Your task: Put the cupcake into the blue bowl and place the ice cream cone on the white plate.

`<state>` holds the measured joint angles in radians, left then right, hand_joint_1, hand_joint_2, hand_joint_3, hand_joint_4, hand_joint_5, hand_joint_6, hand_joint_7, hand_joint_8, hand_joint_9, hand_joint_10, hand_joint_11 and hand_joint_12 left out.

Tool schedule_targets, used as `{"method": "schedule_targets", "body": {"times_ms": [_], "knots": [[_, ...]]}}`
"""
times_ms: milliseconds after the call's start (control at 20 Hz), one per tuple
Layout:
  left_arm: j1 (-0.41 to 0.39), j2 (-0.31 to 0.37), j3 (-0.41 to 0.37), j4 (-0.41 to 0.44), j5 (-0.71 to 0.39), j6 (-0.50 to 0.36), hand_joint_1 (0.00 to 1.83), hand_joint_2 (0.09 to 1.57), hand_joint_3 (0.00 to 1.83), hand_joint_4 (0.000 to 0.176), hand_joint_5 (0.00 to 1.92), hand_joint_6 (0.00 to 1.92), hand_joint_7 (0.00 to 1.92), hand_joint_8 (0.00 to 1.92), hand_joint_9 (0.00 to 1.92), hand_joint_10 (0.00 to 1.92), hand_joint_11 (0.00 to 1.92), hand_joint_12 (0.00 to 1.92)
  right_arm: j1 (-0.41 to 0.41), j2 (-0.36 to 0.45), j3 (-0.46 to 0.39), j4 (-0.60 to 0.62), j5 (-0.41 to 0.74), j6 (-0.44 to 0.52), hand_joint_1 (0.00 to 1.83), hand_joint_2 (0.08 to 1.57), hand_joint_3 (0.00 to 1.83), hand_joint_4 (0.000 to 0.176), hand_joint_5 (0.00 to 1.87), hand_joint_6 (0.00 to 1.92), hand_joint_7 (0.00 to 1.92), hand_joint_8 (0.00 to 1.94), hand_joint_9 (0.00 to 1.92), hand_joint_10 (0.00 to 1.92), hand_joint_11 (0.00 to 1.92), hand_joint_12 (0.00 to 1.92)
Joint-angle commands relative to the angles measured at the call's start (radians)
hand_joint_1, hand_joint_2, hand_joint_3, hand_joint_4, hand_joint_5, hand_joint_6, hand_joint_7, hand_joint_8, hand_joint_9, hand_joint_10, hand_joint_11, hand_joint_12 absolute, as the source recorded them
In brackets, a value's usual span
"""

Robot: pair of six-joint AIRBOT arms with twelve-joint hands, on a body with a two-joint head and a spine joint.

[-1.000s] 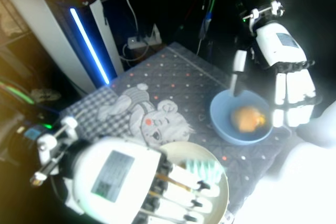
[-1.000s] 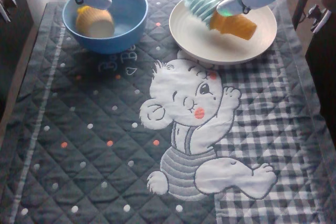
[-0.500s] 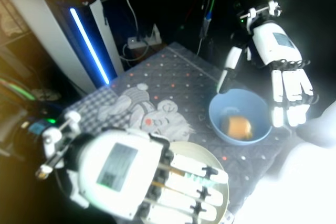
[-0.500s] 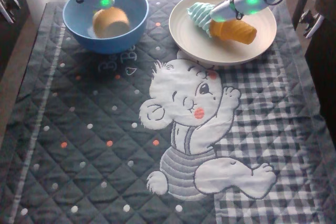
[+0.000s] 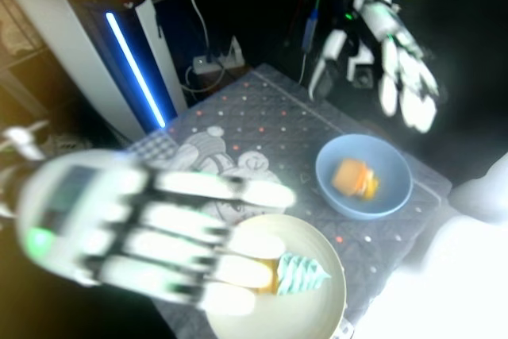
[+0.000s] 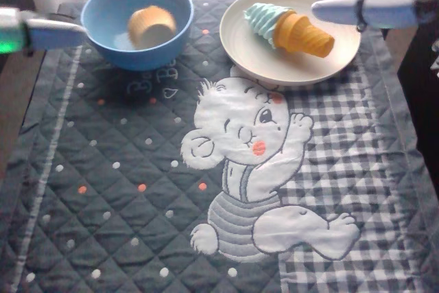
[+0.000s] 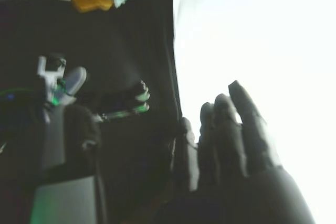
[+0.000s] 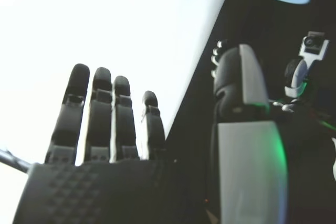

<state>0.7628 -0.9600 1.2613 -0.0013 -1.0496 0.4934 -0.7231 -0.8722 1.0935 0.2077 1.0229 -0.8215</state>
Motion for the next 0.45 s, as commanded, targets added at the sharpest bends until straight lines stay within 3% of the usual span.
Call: {"method": "schedule_targets", "body": {"times_ms": [0, 50, 100, 150, 200, 250, 300, 350, 400], "knots": [[0.013, 0.019, -0.025, -0.042, -0.305, 0.021, 1.02, 0.95, 0.01, 0.106, 0.02, 0.00, 0.10, 0.00, 0.12, 0.00, 0.01, 0.37, -0.028, 0.023, -0.033, 0.016, 0.337, 0.008, 0.66, 0.86, 0.00, 0.176, 0.04, 0.00, 0.11, 0.00, 0.18, 0.00, 0.01, 0.55], [0.043, 0.035, -0.056, -0.055, -0.375, 0.042, 0.96, 0.97, 0.01, 0.121, 0.03, 0.00, 0.07, 0.00, 0.04, 0.00, 0.00, 0.30, -0.074, 0.044, -0.074, 0.037, 0.447, 0.006, 0.66, 0.85, 0.00, 0.176, 0.07, 0.00, 0.18, 0.00, 0.23, 0.01, 0.05, 0.60], [0.063, 0.048, -0.092, -0.057, -0.457, 0.055, 0.97, 0.97, 0.00, 0.107, 0.08, 0.01, 0.08, 0.00, 0.02, 0.00, 0.00, 0.16, -0.136, 0.070, -0.127, 0.069, 0.605, -0.014, 0.56, 0.89, 0.01, 0.143, 0.01, 0.00, 0.18, 0.00, 0.23, 0.00, 0.09, 0.62], [0.072, 0.051, -0.108, -0.056, -0.498, 0.062, 0.85, 0.92, 0.00, 0.110, 0.12, 0.00, 0.14, 0.00, 0.06, 0.01, 0.00, 0.16, -0.171, 0.083, -0.155, 0.085, 0.686, -0.027, 0.50, 0.93, 0.01, 0.132, 0.00, 0.00, 0.16, 0.00, 0.21, 0.00, 0.08, 0.63], [0.082, 0.055, -0.134, -0.051, -0.541, 0.093, 0.75, 0.88, 0.00, 0.108, 0.14, 0.01, 0.17, 0.01, 0.12, 0.01, 0.03, 0.28, -0.206, 0.103, -0.194, 0.112, 0.739, -0.039, 0.45, 0.95, 0.00, 0.108, 0.01, 0.00, 0.20, 0.00, 0.26, 0.01, 0.13, 0.64], [0.085, 0.059, -0.151, -0.043, -0.559, 0.117, 0.76, 0.95, 0.01, 0.075, 0.15, 0.00, 0.19, 0.00, 0.16, 0.00, 0.04, 0.30, -0.209, 0.110, -0.210, 0.107, 0.740, -0.052, 0.27, 1.00, 0.00, 0.089, 0.09, 0.00, 0.17, 0.00, 0.24, 0.00, 0.11, 0.56], [0.094, 0.060, -0.164, -0.035, -0.592, 0.130, 0.91, 0.94, 0.00, 0.050, 0.17, 0.01, 0.19, 0.00, 0.18, 0.01, 0.01, 0.28, -0.206, 0.109, -0.214, 0.099, 0.740, -0.057, 0.32, 1.00, 0.00, 0.096, 0.23, 0.01, 0.13, 0.00, 0.20, 0.00, 0.02, 0.71], [0.106, 0.058, -0.167, -0.033, -0.621, 0.130, 0.90, 0.99, 0.01, 0.047, 0.14, 0.00, 0.16, 0.00, 0.18, 0.01, 0.07, 0.30, -0.203, 0.104, -0.214, 0.094, 0.740, -0.057, 0.29, 1.00, 0.00, 0.121, 0.25, 0.00, 0.11, 0.00, 0.19, 0.00, 0.00, 0.80], [0.109, 0.056, -0.167, -0.033, -0.634, 0.130, 0.87, 1.00, 0.02, 0.048, 0.13, 0.00, 0.13, 0.00, 0.16, 0.00, 0.08, 0.30, -0.203, 0.101, -0.214, 0.093, 0.740, -0.057, 0.31, 1.03, 0.00, 0.126, 0.22, 0.00, 0.11, 0.00, 0.19, 0.00, 0.00, 0.78]]}}
